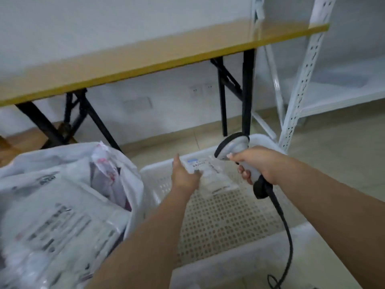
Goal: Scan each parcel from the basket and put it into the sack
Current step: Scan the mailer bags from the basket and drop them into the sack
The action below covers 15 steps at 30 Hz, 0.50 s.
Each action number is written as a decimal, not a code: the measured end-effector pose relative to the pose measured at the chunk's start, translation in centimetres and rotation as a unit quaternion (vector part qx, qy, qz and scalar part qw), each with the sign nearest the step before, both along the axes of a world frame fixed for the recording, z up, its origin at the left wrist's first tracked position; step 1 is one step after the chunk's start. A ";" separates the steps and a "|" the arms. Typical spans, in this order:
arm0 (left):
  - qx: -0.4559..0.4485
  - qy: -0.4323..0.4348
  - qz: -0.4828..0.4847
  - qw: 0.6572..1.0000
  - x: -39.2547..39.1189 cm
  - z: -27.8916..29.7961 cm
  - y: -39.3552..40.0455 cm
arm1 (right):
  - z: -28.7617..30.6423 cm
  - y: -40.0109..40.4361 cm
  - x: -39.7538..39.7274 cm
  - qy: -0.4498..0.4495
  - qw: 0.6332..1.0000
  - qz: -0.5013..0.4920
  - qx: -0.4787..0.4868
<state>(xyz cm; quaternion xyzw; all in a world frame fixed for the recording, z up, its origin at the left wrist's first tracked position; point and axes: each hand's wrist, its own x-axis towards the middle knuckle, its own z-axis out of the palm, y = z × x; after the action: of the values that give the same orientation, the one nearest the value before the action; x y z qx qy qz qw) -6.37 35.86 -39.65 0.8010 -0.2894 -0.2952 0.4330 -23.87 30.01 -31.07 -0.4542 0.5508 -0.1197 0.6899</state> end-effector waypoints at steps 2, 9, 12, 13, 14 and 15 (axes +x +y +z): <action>-0.021 -0.025 -0.001 0.999 -0.8 5.3 1.5 | 4.9 2.3 -1.5 -0.018 0.999 0.008 -0.043; -0.172 0.089 0.032 0.981 -2.5 20.7 9.3 | 18.8 11.1 -6.9 -0.078 0.980 0.023 -0.180; -0.220 0.136 0.034 0.965 -3.1 25.6 13.0 | 23.0 14.9 -8.1 -0.107 0.970 0.024 -0.218; -0.231 0.134 0.028 0.963 -3.2 27.0 14.1 | 24.3 16.1 -8.4 -0.117 0.965 0.025 -0.234; -0.241 0.135 0.022 0.961 -3.2 28.2 15.1 | 25.4 17.2 -8.8 -0.124 0.959 0.028 -0.253; -0.255 0.135 0.014 0.957 -3.1 29.2 16.0 | 26.5 18.3 -9.0 -0.129 0.953 0.033 -0.272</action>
<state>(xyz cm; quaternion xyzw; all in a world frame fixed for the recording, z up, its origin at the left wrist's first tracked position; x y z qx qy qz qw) -9.43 51.83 -10.49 0.6208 -0.2833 -0.3108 0.6616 -32.92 48.28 -4.61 -0.6230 0.3888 -0.2995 0.6090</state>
